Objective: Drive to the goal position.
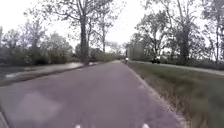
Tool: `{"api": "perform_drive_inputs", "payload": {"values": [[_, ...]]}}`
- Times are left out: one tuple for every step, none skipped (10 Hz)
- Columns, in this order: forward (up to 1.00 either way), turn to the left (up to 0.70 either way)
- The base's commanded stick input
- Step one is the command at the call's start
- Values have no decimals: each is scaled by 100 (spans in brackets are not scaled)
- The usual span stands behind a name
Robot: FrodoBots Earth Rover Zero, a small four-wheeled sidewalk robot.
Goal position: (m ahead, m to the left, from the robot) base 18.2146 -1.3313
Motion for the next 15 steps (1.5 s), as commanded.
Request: {"api": "perform_drive_inputs", "payload": {"values": [[100,0],[100,0],[100,0],[100,0],[100,0],[100,-5],[100,-24],[100,-40],[100,-40],[100,-40],[100,-40],[100,-40],[100,-1],[100,0],[100,0]]}}
